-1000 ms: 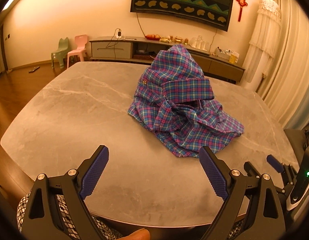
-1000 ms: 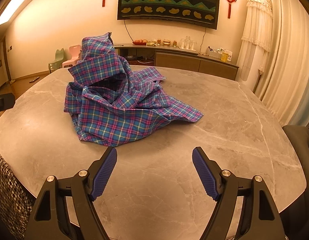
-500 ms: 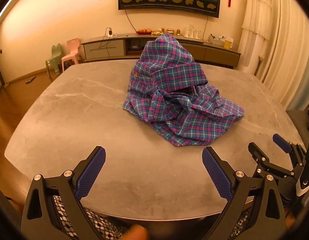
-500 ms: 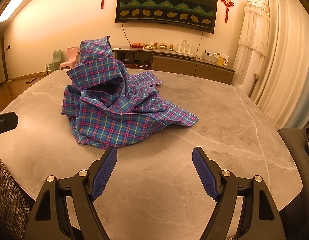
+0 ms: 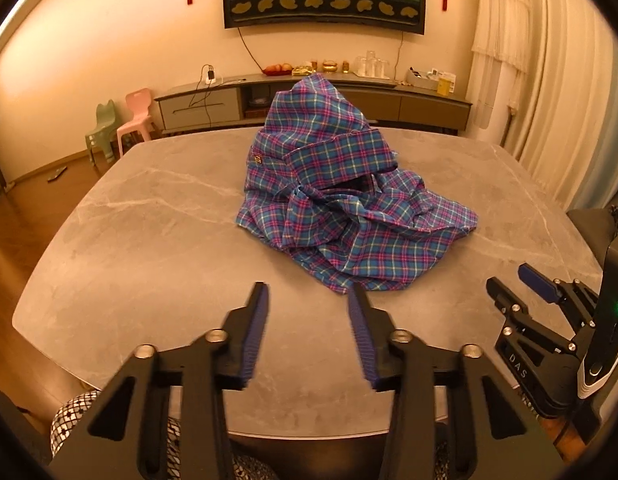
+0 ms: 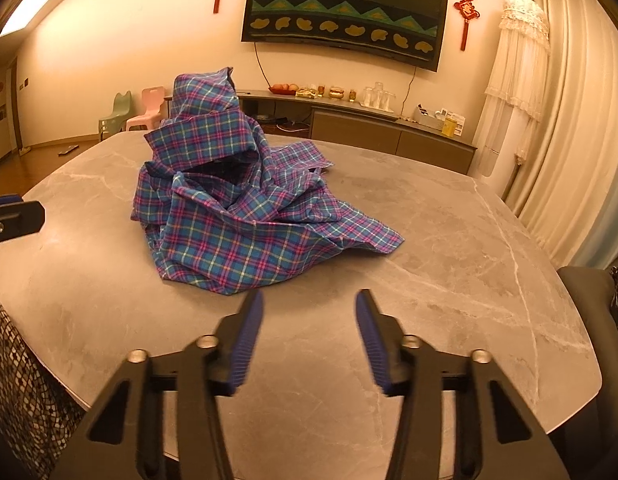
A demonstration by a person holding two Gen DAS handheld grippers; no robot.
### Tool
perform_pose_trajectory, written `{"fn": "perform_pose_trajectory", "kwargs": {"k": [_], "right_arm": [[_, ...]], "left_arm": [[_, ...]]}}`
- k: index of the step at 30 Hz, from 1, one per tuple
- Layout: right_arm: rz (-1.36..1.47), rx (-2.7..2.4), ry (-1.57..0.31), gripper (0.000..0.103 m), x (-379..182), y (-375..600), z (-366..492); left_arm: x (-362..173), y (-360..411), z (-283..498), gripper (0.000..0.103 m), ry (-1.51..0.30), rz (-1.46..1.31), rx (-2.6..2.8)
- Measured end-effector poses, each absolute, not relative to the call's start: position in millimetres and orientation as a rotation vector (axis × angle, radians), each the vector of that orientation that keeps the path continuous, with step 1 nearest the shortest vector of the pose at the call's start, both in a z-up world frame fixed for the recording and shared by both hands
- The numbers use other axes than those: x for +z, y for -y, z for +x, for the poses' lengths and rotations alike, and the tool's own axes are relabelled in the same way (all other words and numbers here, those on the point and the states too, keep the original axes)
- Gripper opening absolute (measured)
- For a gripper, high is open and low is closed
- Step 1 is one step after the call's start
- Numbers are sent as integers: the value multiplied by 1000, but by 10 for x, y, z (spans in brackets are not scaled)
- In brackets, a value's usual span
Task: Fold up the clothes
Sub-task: 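Move both grippers open toward the crumpled plaid shirt, then grasp the plaid shirt with both grippers and lift it off the table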
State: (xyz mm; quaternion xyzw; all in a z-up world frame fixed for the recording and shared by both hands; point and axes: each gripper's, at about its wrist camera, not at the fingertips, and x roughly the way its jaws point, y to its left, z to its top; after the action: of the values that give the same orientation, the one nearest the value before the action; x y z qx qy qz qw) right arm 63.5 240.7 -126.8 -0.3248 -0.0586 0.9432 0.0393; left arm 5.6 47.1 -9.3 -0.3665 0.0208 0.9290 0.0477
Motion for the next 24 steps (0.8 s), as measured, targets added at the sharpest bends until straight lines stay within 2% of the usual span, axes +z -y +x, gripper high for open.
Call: {"fn": "perform_pose_trajectory", "kwargs": {"k": [2,5,6,11,15,16,17,18,19,20,24], "right_arm": [[-1004,2899,178,22,-1276,-2403,636],[-1010,2910,182,8,-1281,-2388,633],[-1010,2911,188,6,-1283,-2380,633],[-1024,2918,173,4,-1303,-2367,602],[-1066,2898,132,4,-1353,-2370,488],[-1078,2884,136,7,-1380,-2373,455],[-1090,2868,145,18,-1412,-2378,423],[-1097,2858,142,27,-1439,-2401,397],[-1103,2850,135,48,-1465,-2430,373],[-1107,2838,118,58,-1490,-2468,346],[-1150,2808,-6,58,-1560,-2630,255]], "left_arm": [[-87,-486,65,18,-68,-1112,2830],[-59,-501,93,10,-77,-1082,2837],[-47,-505,101,7,-78,-1071,2838],[-2,-569,49,4,-98,-1039,2821],[-16,-602,-94,8,-73,-1059,2753],[-30,-602,-149,14,-61,-1067,2737],[-43,-602,-204,36,-50,-1075,2721],[-57,-602,-258,50,-38,-1083,2705],[-67,-602,-301,69,-31,-1077,2704],[-74,-603,-341,71,-26,-1068,2704],[-149,-594,-535,72,-35,-1099,2693]]}}
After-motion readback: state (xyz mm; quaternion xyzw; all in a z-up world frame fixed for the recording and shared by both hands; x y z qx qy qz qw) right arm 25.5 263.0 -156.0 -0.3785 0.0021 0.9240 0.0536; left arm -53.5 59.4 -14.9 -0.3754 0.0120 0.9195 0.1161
